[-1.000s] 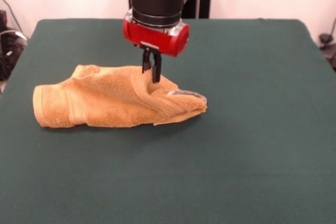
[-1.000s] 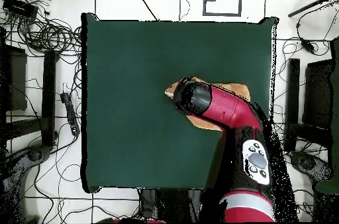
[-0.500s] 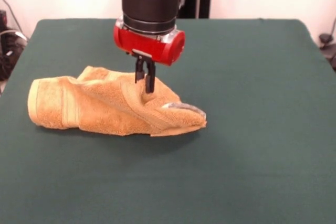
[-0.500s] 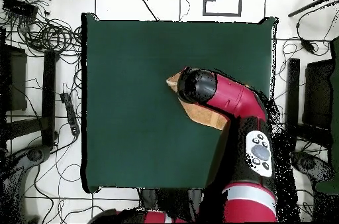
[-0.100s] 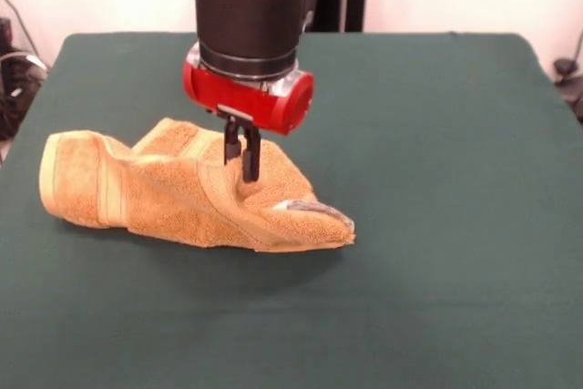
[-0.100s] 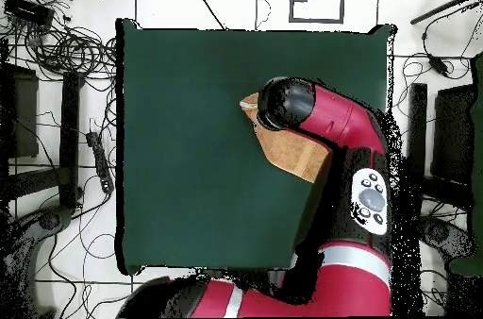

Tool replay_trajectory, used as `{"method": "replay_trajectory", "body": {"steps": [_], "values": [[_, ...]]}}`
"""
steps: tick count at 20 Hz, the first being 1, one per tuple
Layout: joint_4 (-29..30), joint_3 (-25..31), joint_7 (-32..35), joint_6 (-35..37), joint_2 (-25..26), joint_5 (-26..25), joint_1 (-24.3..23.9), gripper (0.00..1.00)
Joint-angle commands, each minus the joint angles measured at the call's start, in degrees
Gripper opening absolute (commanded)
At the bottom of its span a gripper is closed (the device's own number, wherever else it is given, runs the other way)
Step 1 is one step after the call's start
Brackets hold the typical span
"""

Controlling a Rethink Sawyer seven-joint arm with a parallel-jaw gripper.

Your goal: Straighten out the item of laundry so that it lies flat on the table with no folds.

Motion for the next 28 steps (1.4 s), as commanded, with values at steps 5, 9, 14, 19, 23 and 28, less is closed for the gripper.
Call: {"method": "replay_trajectory", "body": {"steps": [5,9,14,19,23,28], "values": [[-14.5,3.3,13.5,14.5,8.7,3.6,0.4,0.0],[-23.4,3.7,13.9,21.8,12.9,3.9,-0.5,0.0],[-35.1,4.3,14.5,30.4,19.2,5.0,-2.2,0.0],[-46.8,4.3,14.0,37.2,25.8,6.7,-3.4,0.0],[-51.8,3.5,12.4,38.8,28.6,7.6,-3.9,0.0],[-53.2,2.8,12.9,38.9,29.5,9.1,-3.8,0.0]]}}
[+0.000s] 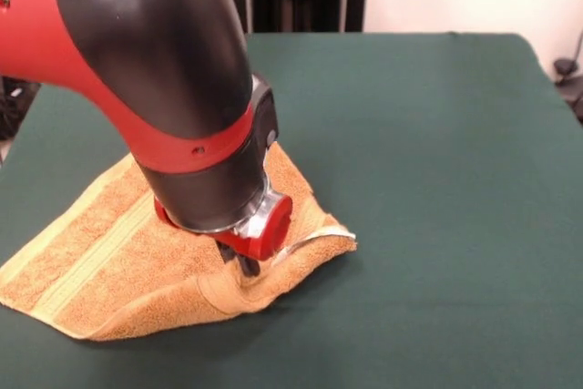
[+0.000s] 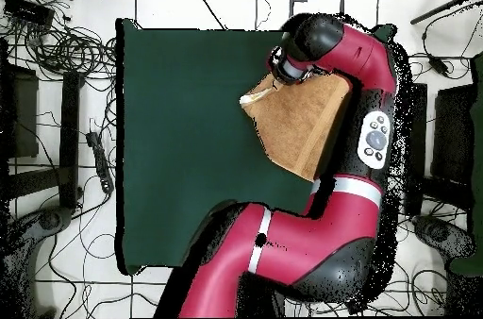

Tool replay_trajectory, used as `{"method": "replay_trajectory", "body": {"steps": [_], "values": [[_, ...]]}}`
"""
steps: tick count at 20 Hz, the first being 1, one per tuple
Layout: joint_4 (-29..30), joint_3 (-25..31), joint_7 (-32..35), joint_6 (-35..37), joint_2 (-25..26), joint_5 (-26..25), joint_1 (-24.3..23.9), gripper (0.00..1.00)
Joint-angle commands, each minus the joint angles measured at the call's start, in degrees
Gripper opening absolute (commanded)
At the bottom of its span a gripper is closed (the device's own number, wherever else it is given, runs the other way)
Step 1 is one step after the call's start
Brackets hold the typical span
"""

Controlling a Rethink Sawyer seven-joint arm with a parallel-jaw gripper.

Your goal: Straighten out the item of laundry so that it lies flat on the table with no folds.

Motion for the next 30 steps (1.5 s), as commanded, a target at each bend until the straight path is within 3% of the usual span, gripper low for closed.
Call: {"method": "replay_trajectory", "body": {"steps": [1,10,16,23,28,29,30], "values": [[-5.2,3.4,12.7,3.3,2.2,3.4,1.4,0.0],[1.7,3.7,11.4,-2.5,-1.6,2.4,1.6,0.0],[3.4,4.7,9.5,-6.0,-1.7,1.9,0.6,0.0],[-2.7,4.2,8.4,-4.4,3.7,2.1,-1.7,0.0],[-9.3,2.3,6.5,0.9,8.4,2.7,-3.3,0.0],[-10.7,1.9,6.3,1.6,9.5,3.4,-3.4,1.0],[-11.3,1.8,6.0,1.6,9.9,3.8,-3.3,1.0]]}}
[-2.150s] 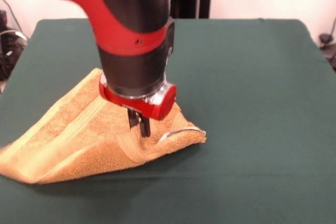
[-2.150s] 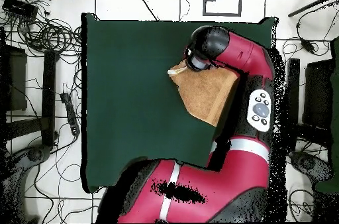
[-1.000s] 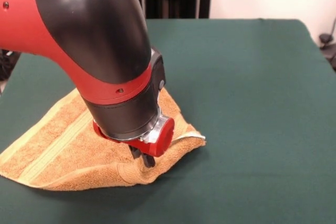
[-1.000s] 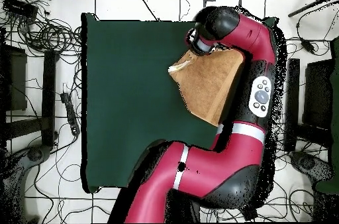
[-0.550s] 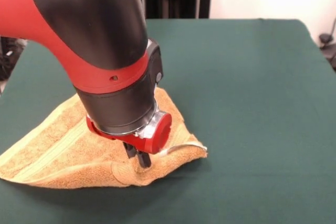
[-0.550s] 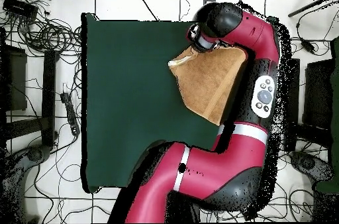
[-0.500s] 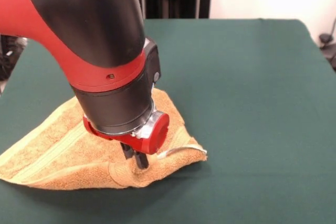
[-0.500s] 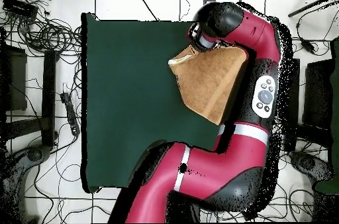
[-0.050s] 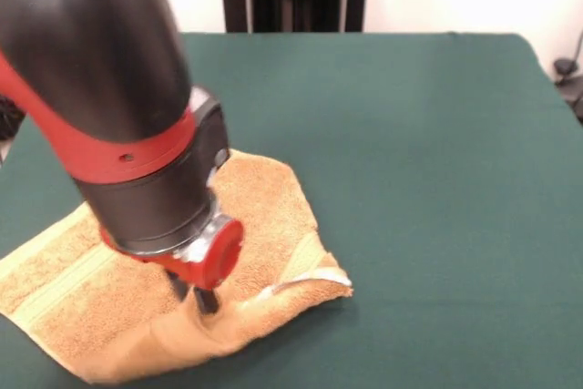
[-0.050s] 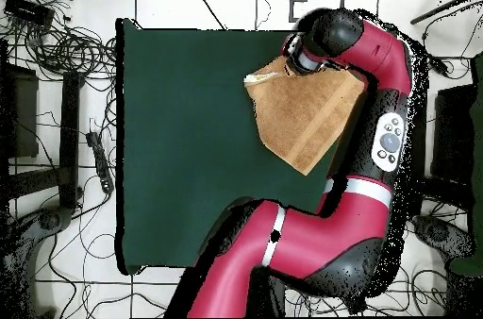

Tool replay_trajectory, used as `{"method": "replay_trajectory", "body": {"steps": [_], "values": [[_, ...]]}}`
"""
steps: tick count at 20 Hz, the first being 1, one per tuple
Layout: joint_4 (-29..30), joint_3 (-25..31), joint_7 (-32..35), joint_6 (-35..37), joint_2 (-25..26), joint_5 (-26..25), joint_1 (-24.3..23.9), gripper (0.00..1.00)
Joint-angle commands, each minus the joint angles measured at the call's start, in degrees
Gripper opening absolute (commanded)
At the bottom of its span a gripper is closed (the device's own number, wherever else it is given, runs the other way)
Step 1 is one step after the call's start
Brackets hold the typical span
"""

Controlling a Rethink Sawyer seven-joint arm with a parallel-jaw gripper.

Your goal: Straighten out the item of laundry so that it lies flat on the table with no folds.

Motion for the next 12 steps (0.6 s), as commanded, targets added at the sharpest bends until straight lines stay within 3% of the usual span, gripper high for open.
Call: {"method": "replay_trajectory", "body": {"steps": [1,8,12], "values": [[-2.6,1.7,5.8,3.1,5.7,2.8,0.1,1.0],[-5.2,-1.5,6.2,4.6,7.8,4.6,0.5,1.0],[-1.1,-0.1,9.1,3.8,4.1,3.7,2.8,1.0]]}}
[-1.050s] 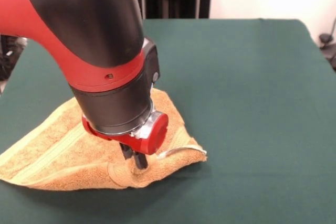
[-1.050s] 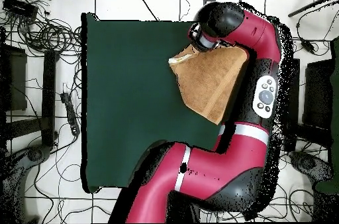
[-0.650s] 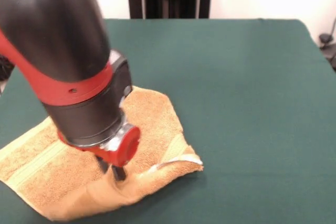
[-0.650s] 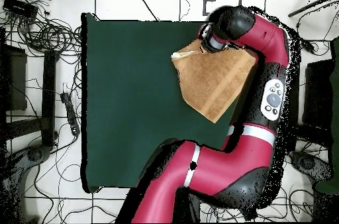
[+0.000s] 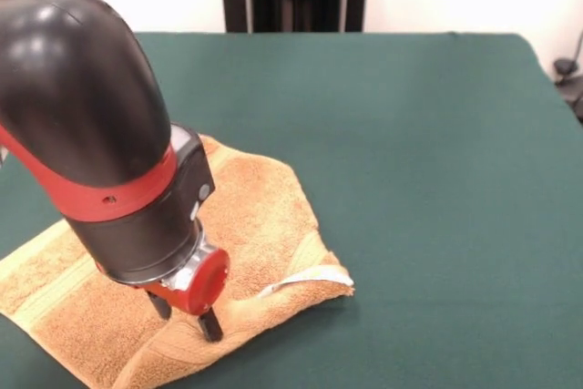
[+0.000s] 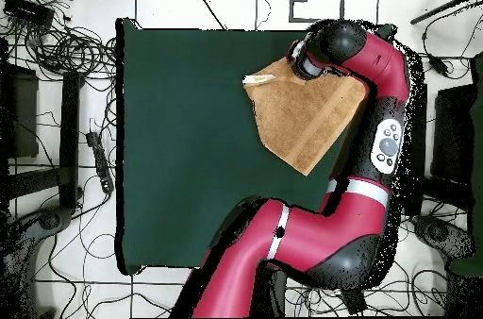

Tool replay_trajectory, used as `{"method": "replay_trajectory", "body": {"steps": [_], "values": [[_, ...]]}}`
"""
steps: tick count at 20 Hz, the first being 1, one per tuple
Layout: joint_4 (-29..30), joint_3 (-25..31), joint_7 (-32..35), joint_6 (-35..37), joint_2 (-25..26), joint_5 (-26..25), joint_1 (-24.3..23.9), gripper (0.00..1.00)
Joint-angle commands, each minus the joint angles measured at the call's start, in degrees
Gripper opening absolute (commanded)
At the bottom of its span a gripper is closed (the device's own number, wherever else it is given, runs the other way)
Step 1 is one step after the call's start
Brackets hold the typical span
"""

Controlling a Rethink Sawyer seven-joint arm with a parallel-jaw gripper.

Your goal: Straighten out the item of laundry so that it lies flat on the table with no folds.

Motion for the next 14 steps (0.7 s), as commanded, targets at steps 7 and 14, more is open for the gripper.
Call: {"method": "replay_trajectory", "body": {"steps": [7,14], "values": [[15.2,3.2,11.0,-1.1,-9.5,-0.4,6.7,1.0],[17.7,12.1,5.9,-20.3,-12.5,2.2,8.3,1.0]]}}
